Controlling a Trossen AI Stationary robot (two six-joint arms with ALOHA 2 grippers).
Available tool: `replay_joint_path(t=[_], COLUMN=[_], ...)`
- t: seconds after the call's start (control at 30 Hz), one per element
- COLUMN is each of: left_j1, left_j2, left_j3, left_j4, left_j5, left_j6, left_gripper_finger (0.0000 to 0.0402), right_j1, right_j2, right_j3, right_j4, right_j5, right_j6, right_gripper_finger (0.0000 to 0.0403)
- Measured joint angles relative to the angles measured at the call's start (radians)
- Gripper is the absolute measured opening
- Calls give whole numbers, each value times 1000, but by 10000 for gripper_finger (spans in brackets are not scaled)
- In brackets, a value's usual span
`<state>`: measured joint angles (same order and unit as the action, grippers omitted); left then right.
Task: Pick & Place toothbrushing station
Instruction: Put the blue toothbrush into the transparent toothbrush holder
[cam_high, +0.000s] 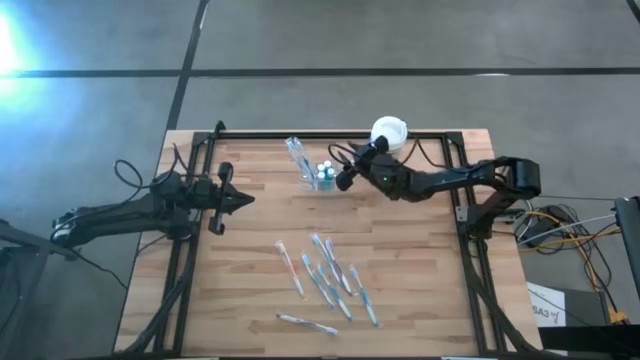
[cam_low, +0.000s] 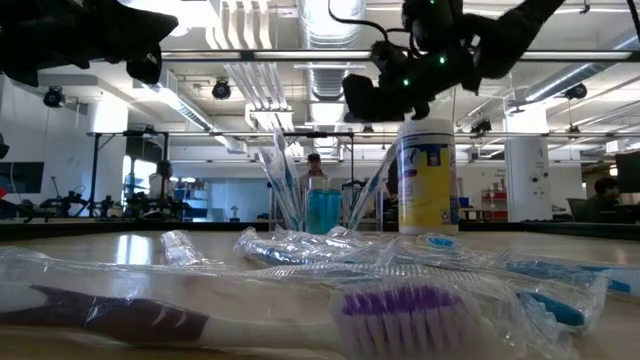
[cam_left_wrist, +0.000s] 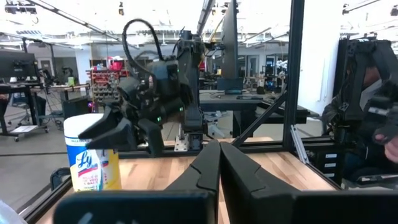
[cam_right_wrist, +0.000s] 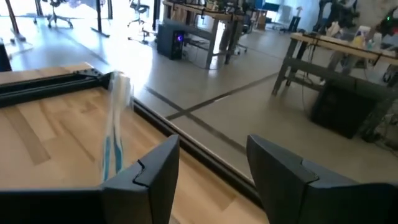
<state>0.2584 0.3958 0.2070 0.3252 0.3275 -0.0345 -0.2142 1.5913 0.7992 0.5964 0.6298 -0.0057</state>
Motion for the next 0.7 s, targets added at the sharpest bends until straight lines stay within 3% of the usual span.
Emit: replay_joint_path(t=[0.2, 0.37, 0.5, 0.6, 0.7], left_j1=[0, 0, 0, 0, 0], left_j2=[0, 0, 0, 0, 0], left_j3=[0, 0, 0, 0, 0], left_j4=[6, 4, -1, -1, 4], left_j5=[0, 0, 0, 0, 0], left_j6=[7, 7, 6, 6, 6], left_gripper_finger=[9, 17, 21, 19, 16], right_j1=[80, 231, 344, 421, 484], right_j2=[-112, -198, -230, -233, -225], right_j3=[176, 363, 498, 555, 553], right_j4=[-380, -826, -1217, -1443, -1557], right_j5=[-2, -34, -91, -108, -135], right_j6=[-33, -46, 104, 279, 440], right_gripper_finger=[168, 104, 24, 15, 10])
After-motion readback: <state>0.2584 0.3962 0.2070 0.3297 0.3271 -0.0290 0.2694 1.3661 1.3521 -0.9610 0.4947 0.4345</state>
